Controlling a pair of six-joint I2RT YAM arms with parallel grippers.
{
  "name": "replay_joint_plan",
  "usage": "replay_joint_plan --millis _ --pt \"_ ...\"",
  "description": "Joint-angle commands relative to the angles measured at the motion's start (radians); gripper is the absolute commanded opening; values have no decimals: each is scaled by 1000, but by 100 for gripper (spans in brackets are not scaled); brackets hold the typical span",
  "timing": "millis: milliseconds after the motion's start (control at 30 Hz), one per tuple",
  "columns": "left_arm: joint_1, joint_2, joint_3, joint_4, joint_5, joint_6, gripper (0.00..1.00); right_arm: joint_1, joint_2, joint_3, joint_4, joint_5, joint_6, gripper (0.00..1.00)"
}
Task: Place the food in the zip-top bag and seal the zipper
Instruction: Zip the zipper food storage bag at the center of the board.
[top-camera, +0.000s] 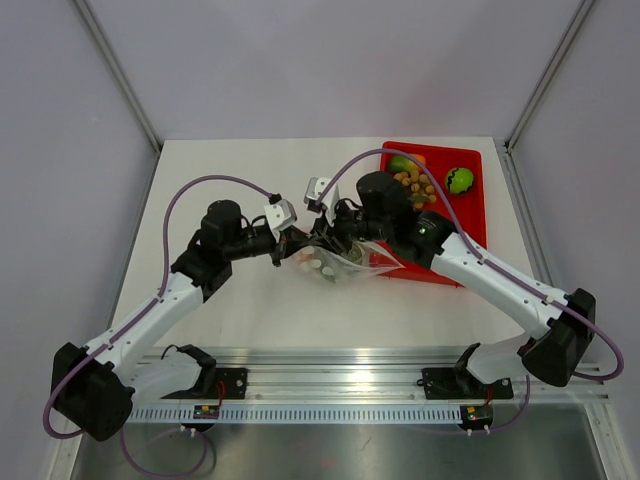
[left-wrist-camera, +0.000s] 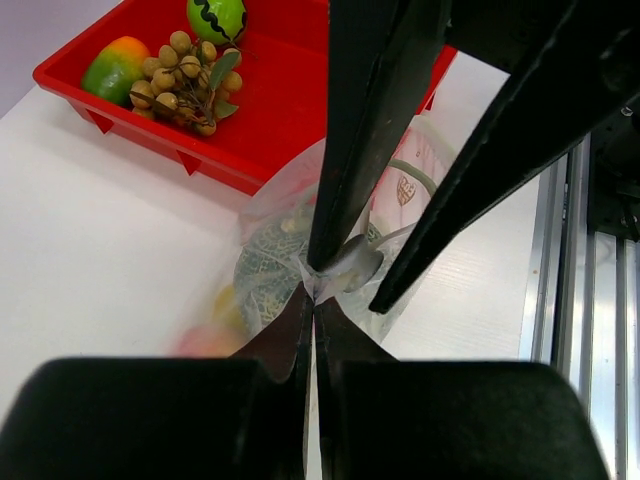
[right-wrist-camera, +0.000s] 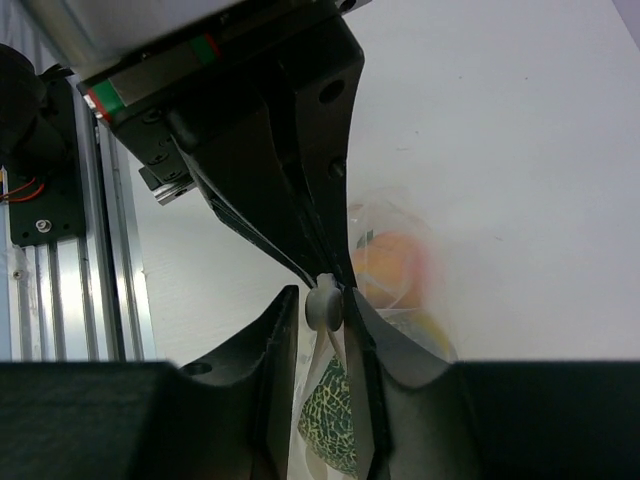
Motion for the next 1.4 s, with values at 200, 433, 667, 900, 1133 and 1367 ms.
replay_joint_plan --millis 200,433,667,900,1133,1367 --pt "11 -32 24 78 37 2 0 13 29 -1 63 16 15 6" --pt "24 -52 4 77 46 9 0 12 -12 -46 80 43 7 0" --pt "30 -34 56 -72 126 98 40 12 -34 -52 32 10 -20 0" --pt "38 -55 21 -91 162 167 35 12 -54 -43 -26 -12 -48 0" --pt "40 -15 77 -95 220 164 33 12 -51 -32 -40 -33 -44 0" --pt "40 74 128 -134 281 146 27 12 -45 -23 -32 -47 -36 0"
